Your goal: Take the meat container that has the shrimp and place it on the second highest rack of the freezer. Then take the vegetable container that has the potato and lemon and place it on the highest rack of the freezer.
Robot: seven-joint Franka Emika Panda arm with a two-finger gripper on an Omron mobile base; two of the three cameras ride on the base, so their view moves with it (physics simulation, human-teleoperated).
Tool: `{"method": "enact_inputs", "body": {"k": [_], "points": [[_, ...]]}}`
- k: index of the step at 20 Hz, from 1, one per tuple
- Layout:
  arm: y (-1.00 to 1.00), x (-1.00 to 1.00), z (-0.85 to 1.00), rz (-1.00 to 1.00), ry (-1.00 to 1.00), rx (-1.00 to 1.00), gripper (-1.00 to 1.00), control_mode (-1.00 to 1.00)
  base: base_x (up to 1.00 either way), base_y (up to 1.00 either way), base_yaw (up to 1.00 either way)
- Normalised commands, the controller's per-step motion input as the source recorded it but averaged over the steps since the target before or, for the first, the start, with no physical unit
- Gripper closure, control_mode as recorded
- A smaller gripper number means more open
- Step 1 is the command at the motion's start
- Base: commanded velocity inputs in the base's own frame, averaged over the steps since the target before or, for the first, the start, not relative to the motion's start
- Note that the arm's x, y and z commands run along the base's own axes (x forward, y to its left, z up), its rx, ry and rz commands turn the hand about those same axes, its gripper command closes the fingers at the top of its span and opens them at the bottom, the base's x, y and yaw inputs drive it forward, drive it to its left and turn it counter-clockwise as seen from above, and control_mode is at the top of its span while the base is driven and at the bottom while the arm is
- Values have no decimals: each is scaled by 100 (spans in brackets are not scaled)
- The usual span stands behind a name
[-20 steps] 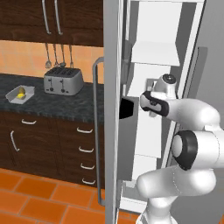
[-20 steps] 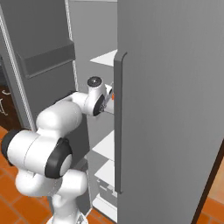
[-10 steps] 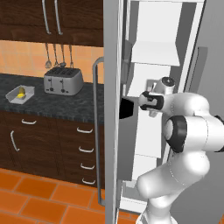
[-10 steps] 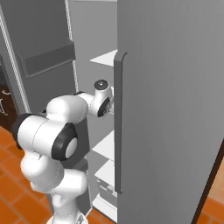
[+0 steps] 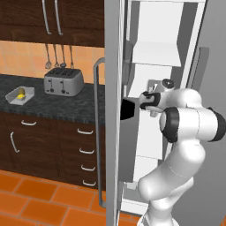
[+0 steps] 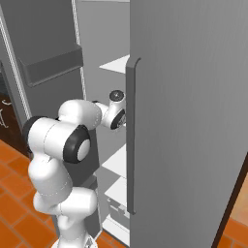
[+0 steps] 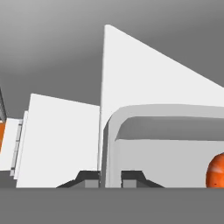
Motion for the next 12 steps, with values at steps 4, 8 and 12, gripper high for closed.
{"method": "enact_inputs", "body": {"k": [4, 8, 12], "points": [[0, 46, -9, 0, 0, 0, 100, -100, 0, 0, 0], [-1, 45, -4, 0, 0, 0, 100, -100, 0, 0, 0], [-1, 49, -1, 0, 0, 0, 100, -100, 0, 0, 0]]}}
